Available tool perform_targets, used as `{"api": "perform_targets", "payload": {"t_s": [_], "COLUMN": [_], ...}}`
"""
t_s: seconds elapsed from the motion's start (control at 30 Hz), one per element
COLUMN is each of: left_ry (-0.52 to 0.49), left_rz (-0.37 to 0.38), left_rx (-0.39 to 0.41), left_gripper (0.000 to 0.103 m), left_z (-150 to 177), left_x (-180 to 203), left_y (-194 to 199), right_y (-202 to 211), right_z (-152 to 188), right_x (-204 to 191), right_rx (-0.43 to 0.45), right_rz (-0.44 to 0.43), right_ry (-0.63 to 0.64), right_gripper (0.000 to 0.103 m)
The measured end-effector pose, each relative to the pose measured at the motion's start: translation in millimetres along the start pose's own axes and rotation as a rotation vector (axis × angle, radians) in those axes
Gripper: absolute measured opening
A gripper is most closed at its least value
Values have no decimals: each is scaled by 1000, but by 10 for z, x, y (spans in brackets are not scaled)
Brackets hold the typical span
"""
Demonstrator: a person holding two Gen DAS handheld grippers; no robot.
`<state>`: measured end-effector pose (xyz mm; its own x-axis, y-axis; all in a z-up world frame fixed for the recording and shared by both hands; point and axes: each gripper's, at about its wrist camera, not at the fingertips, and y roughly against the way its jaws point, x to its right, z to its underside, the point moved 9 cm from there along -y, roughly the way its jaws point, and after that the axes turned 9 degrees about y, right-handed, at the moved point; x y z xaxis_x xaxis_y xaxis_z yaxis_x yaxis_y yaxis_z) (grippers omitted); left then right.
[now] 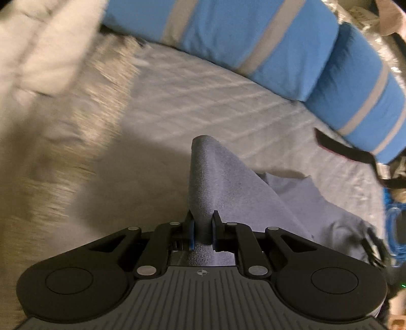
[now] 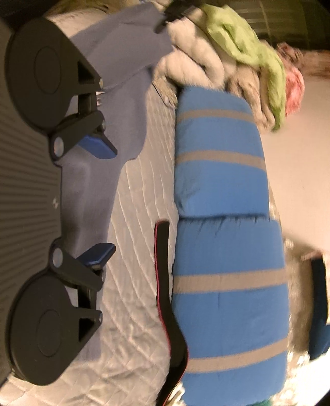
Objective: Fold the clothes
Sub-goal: 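Lift the grey blanket edge with the left tool and fold it over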
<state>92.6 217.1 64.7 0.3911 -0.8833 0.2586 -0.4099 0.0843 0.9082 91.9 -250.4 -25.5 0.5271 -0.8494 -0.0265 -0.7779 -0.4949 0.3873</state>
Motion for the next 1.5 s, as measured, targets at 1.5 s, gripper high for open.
{"api": "perform_targets", "payload": {"t_s": [1.5], "left_ry": [-76], "left_rz": [346], "left_rx": [-198], "left_gripper": [16], "left_z": [1292], "left_x": [3374], "left_y": [-269], "right_y": [1524], "right_z": [87], "right_x": [-30], "right_rx": [249], "right_rz": [-164], "right_ry": [-248], "right_gripper": [90]}}
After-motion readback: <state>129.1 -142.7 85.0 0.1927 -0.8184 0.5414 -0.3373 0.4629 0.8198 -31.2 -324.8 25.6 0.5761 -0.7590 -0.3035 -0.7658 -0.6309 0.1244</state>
